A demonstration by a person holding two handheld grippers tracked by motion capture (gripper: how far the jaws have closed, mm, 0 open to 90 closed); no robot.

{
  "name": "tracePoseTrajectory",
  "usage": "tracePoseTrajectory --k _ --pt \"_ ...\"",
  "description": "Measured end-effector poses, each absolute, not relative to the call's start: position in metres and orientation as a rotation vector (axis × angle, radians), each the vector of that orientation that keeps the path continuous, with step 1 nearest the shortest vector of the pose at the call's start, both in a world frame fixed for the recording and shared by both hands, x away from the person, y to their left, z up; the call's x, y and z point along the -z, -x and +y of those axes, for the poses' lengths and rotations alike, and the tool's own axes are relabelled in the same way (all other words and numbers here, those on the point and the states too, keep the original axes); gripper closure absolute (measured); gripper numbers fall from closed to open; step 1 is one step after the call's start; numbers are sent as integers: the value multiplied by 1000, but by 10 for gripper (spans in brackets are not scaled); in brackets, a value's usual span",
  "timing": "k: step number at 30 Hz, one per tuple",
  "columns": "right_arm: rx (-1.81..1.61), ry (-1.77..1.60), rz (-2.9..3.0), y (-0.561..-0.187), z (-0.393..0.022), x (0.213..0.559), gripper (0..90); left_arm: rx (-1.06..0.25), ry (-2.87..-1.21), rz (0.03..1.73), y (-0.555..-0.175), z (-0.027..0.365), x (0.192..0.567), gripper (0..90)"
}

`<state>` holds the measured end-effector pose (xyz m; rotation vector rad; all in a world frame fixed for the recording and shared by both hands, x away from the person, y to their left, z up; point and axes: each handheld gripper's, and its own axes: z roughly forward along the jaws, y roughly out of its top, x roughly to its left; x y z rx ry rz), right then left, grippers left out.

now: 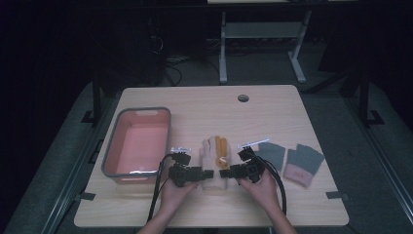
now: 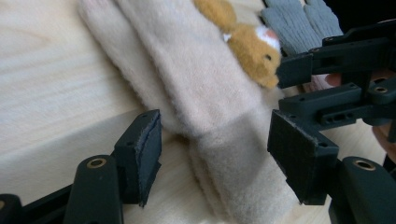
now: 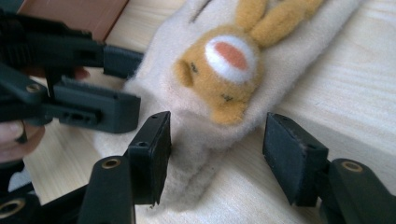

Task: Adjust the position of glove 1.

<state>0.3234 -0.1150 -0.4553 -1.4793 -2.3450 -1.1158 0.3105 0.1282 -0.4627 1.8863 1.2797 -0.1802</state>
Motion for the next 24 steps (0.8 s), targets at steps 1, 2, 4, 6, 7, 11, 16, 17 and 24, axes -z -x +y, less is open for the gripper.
tracePoseTrajectory --k 1,2,4,6,7,11,16,17,24 --pt "1120 1489 -2324 -324 -115 457 424 190 -1888 1283 -310 128 464 352" --pt "1120 1496 -2315 -324 -115 457 425 200 -1885 1281 -309 128 465 352" --pt "1121 1515 -2295 -324 -115 459 428 206 -1887 1273 -308 128 465 358" --pt "1125 1528 -2274 -324 -116 461 434 232 -1891 1266 -308 129 465 356" --pt "1132 1533 -2260 -325 -116 461 439 243 -1891 1263 -308 129 465 355" --pt "1136 1565 -2226 -327 -116 462 449 255 -1910 1243 -306 128 465 400" --pt "1134 1598 -2205 -332 -114 464 463 256 -1934 1227 -306 126 466 467" --pt "1139 1600 -2202 -332 -114 465 469 254 -1943 1222 -307 126 466 472" --pt "1131 1605 -2214 -336 -107 465 540 259 -1993 1196 -311 123 464 518"
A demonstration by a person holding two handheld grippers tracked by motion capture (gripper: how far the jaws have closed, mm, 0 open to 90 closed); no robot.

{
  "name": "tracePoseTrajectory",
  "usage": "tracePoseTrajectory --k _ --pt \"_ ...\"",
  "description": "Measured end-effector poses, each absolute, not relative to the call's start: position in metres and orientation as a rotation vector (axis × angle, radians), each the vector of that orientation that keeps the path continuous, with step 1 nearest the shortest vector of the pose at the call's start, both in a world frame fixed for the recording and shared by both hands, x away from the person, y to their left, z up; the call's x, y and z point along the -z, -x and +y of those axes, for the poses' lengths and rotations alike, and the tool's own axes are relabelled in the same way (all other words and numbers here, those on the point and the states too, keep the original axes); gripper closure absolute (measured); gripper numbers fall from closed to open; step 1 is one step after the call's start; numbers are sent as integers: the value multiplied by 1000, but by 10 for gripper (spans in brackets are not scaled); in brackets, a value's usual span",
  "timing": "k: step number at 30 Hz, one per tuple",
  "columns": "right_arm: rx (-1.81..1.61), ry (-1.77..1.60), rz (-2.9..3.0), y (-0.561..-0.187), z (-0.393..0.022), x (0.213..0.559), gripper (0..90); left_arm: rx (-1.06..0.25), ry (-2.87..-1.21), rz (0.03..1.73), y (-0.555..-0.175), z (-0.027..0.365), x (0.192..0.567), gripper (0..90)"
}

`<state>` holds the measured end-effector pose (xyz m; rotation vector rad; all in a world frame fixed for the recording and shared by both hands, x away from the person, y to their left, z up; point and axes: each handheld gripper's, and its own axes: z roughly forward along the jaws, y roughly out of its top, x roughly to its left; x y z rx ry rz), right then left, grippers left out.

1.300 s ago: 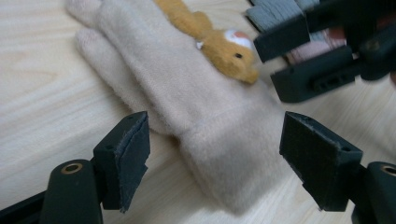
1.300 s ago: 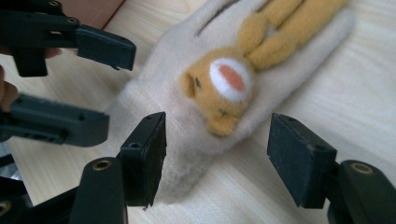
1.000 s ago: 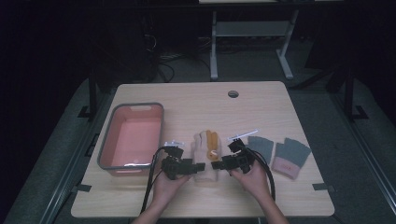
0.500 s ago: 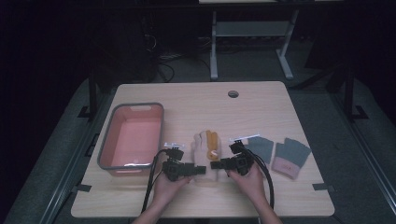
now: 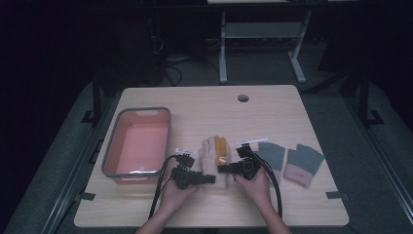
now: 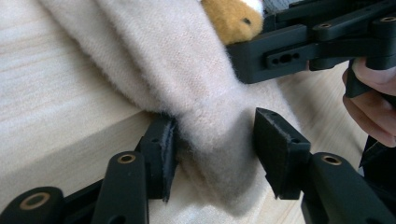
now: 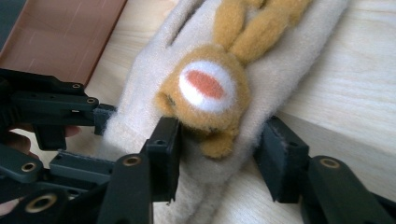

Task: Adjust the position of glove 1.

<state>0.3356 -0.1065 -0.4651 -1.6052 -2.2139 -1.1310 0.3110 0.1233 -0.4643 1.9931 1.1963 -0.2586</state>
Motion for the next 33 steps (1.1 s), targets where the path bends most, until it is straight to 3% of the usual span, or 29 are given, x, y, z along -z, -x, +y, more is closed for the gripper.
tracePoseTrajectory --k 5,21,28,33 --pt "1130 1606 -2208 -335 -99 467 647 273 -1990 1194 -314 124 466 567" --pt "1150 1549 -2116 -341 -107 469 795 342 -1879 1240 -322 128 470 668" --pt "1147 1558 -2093 -341 -109 470 798 344 -1899 1234 -323 128 469 673" --pt "1115 1612 -2047 -341 -111 473 645 338 -1910 1230 -323 129 469 673"
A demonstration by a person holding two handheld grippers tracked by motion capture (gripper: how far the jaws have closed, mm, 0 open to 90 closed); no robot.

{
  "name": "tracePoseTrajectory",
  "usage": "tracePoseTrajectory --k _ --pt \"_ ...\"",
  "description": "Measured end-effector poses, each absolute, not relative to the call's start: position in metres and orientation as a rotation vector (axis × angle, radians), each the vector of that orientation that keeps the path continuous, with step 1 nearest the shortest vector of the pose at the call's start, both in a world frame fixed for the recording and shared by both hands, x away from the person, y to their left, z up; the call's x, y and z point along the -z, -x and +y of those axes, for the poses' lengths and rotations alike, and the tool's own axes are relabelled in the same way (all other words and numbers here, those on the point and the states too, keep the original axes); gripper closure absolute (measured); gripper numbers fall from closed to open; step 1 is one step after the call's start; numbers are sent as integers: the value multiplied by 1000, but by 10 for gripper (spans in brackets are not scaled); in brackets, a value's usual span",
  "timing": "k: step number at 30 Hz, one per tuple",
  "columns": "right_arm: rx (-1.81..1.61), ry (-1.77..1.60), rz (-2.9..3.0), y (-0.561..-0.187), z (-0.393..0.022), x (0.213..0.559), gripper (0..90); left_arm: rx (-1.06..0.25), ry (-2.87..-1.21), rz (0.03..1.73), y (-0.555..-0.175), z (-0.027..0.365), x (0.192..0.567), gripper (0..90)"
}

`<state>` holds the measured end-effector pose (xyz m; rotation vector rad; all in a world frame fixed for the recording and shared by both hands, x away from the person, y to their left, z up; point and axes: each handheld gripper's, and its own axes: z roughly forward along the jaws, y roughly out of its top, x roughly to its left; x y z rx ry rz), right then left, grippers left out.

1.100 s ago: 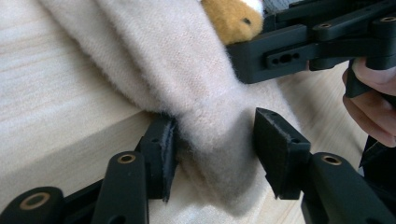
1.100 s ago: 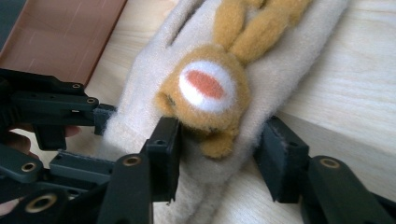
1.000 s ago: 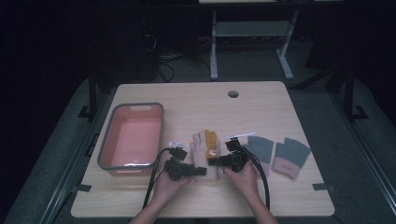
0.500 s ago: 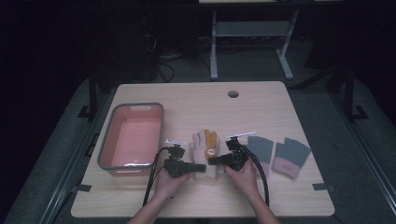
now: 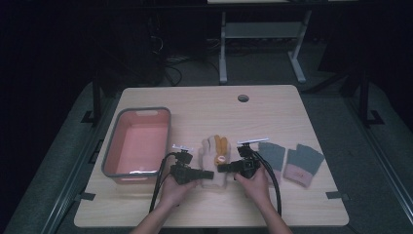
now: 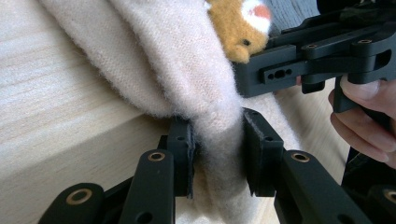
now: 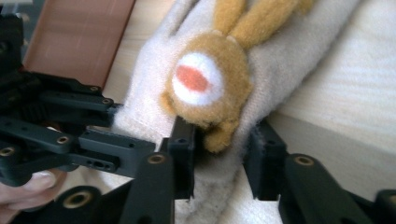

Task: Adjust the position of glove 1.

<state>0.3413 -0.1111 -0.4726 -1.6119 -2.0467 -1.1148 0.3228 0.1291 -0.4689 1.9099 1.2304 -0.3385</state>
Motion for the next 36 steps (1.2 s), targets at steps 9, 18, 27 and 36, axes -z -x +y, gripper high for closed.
tracePoseTrajectory --k 9,18,27,36 --pt "1120 1608 -1944 -343 -113 479 772 355 -1893 1231 -324 129 471 674" --pt "1164 1578 -1969 -340 -114 468 812 359 -1889 1214 -323 130 463 677" --pt "1203 1560 -1979 -340 -113 451 815 351 -1873 1181 -326 135 448 678" --pt "1233 1537 -1994 -342 -111 434 816 333 -1873 1154 -327 139 432 678"
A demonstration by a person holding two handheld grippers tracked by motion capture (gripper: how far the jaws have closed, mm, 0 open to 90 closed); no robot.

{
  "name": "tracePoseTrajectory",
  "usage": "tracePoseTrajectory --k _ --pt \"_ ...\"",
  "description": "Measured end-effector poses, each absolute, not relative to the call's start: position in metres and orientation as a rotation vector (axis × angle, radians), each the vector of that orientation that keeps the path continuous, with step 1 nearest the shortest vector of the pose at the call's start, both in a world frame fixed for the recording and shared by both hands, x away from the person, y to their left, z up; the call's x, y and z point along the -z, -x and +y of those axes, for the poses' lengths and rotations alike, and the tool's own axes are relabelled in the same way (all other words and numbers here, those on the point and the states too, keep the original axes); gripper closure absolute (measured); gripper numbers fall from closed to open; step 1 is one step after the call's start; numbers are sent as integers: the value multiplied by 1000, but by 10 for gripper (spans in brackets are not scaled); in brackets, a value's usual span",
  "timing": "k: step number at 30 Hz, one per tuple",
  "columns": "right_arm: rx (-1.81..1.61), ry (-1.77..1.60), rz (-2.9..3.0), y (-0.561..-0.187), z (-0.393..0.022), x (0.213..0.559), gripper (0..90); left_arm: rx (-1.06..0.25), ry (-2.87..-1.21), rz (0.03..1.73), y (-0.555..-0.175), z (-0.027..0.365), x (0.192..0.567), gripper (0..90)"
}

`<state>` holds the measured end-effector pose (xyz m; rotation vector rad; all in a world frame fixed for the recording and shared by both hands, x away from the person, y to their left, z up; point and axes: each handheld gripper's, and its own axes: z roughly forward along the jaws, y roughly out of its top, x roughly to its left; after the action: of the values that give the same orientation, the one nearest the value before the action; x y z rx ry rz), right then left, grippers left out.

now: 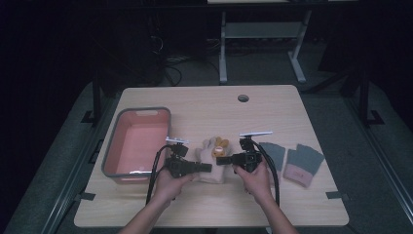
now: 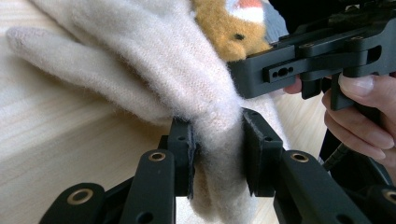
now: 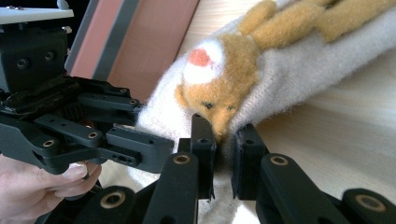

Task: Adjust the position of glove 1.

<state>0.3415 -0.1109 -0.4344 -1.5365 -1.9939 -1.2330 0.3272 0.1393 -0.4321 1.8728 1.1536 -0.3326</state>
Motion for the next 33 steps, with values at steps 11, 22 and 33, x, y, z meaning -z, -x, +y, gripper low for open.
tracePoseTrajectory --k 11,22,33 --pt "1280 1512 -2000 -343 -109 413 816 304 -1869 1120 -329 143 411 678" --pt "1301 1477 -2023 -349 -103 394 817 292 -1854 1102 -333 152 394 677" --pt "1331 1440 -2038 -358 -92 372 816 267 -1842 1088 -338 165 372 677"
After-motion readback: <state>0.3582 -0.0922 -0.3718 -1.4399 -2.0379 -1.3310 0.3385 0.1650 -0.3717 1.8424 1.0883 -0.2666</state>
